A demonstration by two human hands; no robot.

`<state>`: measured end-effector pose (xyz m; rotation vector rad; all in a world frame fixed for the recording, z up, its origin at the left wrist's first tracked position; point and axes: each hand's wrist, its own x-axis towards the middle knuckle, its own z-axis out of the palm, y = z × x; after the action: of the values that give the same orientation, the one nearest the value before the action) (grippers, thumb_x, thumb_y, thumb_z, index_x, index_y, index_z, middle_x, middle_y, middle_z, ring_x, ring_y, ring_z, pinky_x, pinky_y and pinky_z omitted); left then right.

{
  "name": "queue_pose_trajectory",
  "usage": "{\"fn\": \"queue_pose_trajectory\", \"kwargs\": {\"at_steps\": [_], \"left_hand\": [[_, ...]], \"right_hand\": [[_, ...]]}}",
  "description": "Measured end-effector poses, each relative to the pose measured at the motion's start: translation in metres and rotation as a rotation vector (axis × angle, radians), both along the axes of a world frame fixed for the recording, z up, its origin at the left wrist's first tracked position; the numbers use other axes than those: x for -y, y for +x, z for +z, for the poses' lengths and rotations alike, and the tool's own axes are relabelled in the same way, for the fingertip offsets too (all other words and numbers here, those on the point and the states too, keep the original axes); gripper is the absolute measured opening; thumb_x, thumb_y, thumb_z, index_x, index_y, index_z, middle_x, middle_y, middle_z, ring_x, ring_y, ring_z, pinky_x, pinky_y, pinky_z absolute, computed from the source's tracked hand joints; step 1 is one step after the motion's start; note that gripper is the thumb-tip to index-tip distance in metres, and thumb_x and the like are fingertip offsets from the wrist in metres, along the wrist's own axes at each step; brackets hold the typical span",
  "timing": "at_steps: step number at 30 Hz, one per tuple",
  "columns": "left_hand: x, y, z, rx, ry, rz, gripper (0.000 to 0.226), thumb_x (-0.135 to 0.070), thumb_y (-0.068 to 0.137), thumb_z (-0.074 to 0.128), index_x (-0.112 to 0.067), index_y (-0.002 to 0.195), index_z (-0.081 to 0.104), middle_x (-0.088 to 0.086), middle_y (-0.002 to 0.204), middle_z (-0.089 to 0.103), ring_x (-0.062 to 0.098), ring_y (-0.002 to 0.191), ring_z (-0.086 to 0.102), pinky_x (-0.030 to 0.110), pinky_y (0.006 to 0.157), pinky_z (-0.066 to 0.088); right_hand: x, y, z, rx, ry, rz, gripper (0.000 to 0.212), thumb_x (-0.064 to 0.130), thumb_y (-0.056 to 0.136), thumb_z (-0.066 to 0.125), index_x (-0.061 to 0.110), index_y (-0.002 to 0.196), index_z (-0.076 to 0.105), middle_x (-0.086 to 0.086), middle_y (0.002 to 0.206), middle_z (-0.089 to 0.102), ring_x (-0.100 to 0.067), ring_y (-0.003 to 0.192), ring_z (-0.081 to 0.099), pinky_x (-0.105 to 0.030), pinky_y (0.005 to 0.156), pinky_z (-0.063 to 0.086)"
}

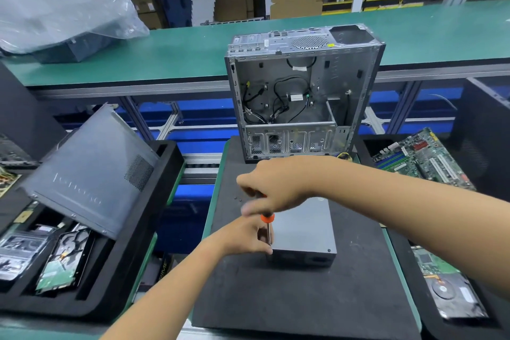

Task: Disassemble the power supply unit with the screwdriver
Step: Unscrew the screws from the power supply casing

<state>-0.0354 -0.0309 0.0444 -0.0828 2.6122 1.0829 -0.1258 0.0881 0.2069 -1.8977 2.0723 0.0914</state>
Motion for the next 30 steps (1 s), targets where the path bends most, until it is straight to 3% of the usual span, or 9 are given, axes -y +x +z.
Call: {"fn": "queue_pose_trajectory", "kwargs": {"at_steps": [3, 5, 8, 14, 17, 20, 25, 27, 30], "left_hand": [[0.001, 0.0, -0.001, -0.021, -0.017, -0.009, 0.014, -0.021, 0.075, 0.076, -0.01, 0.079, 0.068, 0.005, 0.073, 0.067, 0.021, 0.071, 0.063, 0.041, 0.074, 0.054], [0.001, 0.001, -0.002, -0.037, -0.013, -0.012, 0.014, -0.021, 0.075, 0.076, -0.01, 0.079, 0.069, 0.005, 0.074, 0.067, 0.021, 0.072, 0.063, 0.041, 0.074, 0.054], [0.001, 0.002, -0.002, -0.048, -0.01, -0.022, 0.015, -0.024, 0.075, 0.076, -0.012, 0.08, 0.068, 0.005, 0.078, 0.067, 0.02, 0.072, 0.062, 0.039, 0.074, 0.054], [0.001, 0.002, -0.002, -0.03, 0.0, 0.003, 0.012, -0.026, 0.074, 0.077, -0.021, 0.076, 0.066, -0.003, 0.077, 0.066, 0.012, 0.07, 0.06, 0.03, 0.071, 0.053], [-0.001, 0.003, -0.002, -0.042, 0.031, 0.0, 0.013, -0.021, 0.075, 0.077, -0.013, 0.081, 0.068, -0.013, 0.079, 0.067, 0.004, 0.068, 0.059, 0.021, 0.07, 0.052], [0.001, 0.005, -0.002, -0.054, 0.054, 0.006, 0.022, -0.018, 0.076, 0.077, -0.002, 0.088, 0.069, -0.033, 0.076, 0.063, 0.001, 0.072, 0.062, 0.017, 0.073, 0.051], [0.002, 0.004, -0.003, -0.027, 0.06, 0.024, 0.022, -0.023, 0.076, 0.076, -0.008, 0.091, 0.072, -0.023, 0.081, 0.066, -0.001, 0.082, 0.063, 0.014, 0.076, 0.05], [0.003, 0.005, -0.005, -0.022, 0.069, 0.041, 0.02, -0.022, 0.075, 0.077, -0.006, 0.086, 0.071, -0.016, 0.086, 0.07, -0.001, 0.083, 0.064, 0.018, 0.078, 0.052], [0.003, 0.004, -0.005, -0.023, 0.07, 0.039, 0.02, -0.021, 0.074, 0.078, -0.005, 0.083, 0.072, -0.01, 0.088, 0.072, 0.001, 0.083, 0.066, 0.023, 0.08, 0.054]], "right_hand": [[0.004, 0.001, -0.002, -0.128, 0.009, -0.01, 0.028, 0.038, 0.102, 0.034, 0.014, 0.1, 0.048, -0.009, 0.085, 0.064, -0.029, 0.078, 0.063, -0.04, 0.065, 0.047], [0.002, -0.001, 0.002, 0.022, 0.034, 0.01, 0.009, 0.025, 0.097, 0.047, 0.016, 0.096, 0.047, 0.0, 0.085, 0.06, -0.024, 0.08, 0.059, -0.037, 0.066, 0.046], [-0.003, -0.005, 0.01, 0.177, 0.089, 0.023, 0.021, 0.012, 0.082, 0.064, 0.02, 0.094, 0.048, 0.007, 0.087, 0.054, -0.01, 0.074, 0.049, -0.027, 0.061, 0.038], [-0.002, -0.005, -0.001, -0.164, 0.067, -0.051, 0.024, 0.033, 0.102, 0.036, 0.013, 0.097, 0.048, -0.007, 0.084, 0.057, -0.029, 0.078, 0.061, -0.041, 0.07, 0.05], [-0.005, -0.008, 0.005, 0.023, -0.022, 0.036, 0.011, 0.025, 0.093, 0.056, 0.016, 0.094, 0.05, 0.015, 0.073, 0.05, -0.011, 0.073, 0.052, -0.024, 0.058, 0.037], [-0.009, -0.009, 0.008, 0.157, -0.034, 0.067, 0.021, 0.014, 0.082, 0.066, 0.02, 0.095, 0.052, 0.017, 0.077, 0.048, 0.001, 0.07, 0.046, -0.019, 0.057, 0.033], [-0.005, -0.006, -0.001, -0.049, -0.035, -0.007, 0.033, 0.048, 0.096, 0.046, 0.015, 0.095, 0.049, 0.003, 0.075, 0.061, -0.014, 0.071, 0.057, -0.029, 0.052, 0.033], [-0.002, -0.007, -0.004, -0.158, -0.02, -0.022, 0.041, 0.049, 0.101, 0.031, 0.013, 0.098, 0.052, -0.009, 0.08, 0.067, -0.023, 0.075, 0.06, -0.031, 0.051, 0.032], [0.0, -0.007, -0.003, -0.064, -0.015, 0.003, 0.026, 0.037, 0.099, 0.043, 0.013, 0.096, 0.052, -0.001, 0.079, 0.064, -0.023, 0.079, 0.062, -0.033, 0.06, 0.041]]}}
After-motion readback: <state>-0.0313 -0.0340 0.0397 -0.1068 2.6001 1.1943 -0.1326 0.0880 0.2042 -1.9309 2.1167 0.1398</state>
